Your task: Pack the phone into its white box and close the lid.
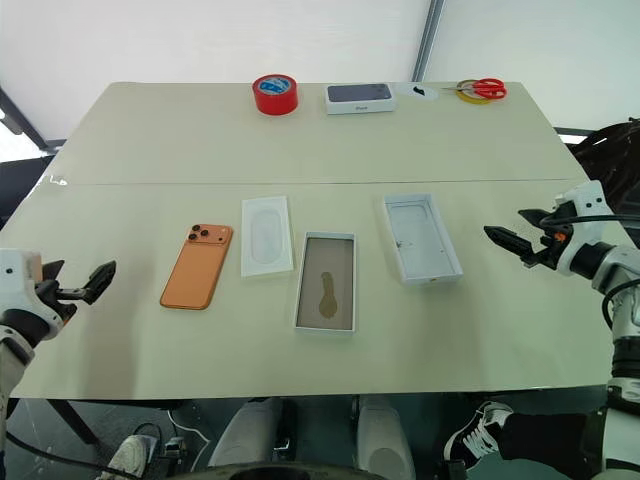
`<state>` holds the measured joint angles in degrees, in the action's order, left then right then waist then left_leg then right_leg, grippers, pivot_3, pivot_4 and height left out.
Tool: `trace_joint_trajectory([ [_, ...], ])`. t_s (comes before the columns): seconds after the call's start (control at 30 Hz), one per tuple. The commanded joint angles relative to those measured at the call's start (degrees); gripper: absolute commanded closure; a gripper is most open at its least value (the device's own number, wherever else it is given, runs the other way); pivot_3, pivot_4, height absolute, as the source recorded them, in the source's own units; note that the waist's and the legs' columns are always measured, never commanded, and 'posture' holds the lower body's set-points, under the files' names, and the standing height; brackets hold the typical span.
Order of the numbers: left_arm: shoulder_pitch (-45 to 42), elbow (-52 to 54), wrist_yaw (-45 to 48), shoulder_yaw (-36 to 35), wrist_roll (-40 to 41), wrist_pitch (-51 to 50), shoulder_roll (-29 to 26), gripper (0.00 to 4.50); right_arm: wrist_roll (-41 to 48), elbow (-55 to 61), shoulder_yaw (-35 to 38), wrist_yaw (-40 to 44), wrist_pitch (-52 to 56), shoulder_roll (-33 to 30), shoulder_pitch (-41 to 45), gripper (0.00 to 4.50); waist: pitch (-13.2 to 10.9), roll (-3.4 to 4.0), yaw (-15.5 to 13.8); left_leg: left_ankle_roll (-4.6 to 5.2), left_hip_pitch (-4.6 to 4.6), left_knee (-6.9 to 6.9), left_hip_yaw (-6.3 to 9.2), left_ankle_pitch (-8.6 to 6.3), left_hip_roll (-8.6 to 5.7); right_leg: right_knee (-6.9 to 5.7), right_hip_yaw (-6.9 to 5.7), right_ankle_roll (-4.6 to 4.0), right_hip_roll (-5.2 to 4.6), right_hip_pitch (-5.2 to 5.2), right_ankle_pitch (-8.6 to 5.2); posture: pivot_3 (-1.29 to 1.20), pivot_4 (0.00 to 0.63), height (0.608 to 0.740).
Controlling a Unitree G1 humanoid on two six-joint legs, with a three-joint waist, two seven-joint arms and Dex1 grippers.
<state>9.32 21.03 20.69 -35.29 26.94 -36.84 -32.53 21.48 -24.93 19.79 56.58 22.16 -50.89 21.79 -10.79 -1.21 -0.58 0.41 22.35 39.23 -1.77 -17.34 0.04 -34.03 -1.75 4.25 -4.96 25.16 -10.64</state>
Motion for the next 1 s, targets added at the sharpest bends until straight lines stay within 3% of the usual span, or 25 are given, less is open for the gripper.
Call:
trace_joint_trajectory([
  [0.03,0.0,1.8,-0.3,-1.4,0.5,0.5,-0.3,0.03,0.4,1.0,0.8,0.2,-0.7,-1.3,1.3,0.02,0.0,0.00,0.0,0.00,0.00,0.00,0.00,0.00,0.00,0.00,0.00,0.00,0.00,0.00,0.00,0.00,0.150,0.740],
  [0.5,-2.2,5.6,0.4,1.6,2.8,-1.6,-0.4,0.03,1.2,9.3,-2.1,-1.2,0.6,2.5,1.6,0.02,0.0,0.00,0.0,-0.01,-0.02,0.01,0.00,0.01,0.00,-0.03,0.01,0.01,0.00,-0.02,0.01,0.00,0.150,0.740],
  [0.67,-8.3,10.0,1.5,13.0,6.2,-5.5,1.7,0.03,2.1,19.7,-5.6,-1.5,3.5,4.5,0.6,0.02,0.0,0.00,-0.2,-0.04,-0.04,0.03,0.04,0.03,-0.03,-0.07,0.01,0.01,0.00,-0.08,0.01,0.00,0.150,0.740],
  [0.83,-18.2,12.0,-3.8,24.1,8.0,-13.9,6.4,0.03,2.4,37.0,-11.6,-3.3,8.4,5.3,-3.3,0.02,0.0,-0.01,-0.2,-0.06,-0.03,0.07,0.14,0.04,-0.09,-0.06,0.01,0.20,-0.01,-0.16,0.11,0.00,0.150,0.740],
  [1.0,-27.2,8.3,-16.5,25.8,5.7,-25.8,13.7,0.03,3.0,46.7,-15.9,-5.6,11.7,6.6,-4.7,0.02,0.0,-0.03,0.0,-0.05,-0.08,0.07,0.18,0.05,-0.13,-0.07,0.00,0.22,0.01,-0.21,0.12,0.00,0.150,0.740],
])
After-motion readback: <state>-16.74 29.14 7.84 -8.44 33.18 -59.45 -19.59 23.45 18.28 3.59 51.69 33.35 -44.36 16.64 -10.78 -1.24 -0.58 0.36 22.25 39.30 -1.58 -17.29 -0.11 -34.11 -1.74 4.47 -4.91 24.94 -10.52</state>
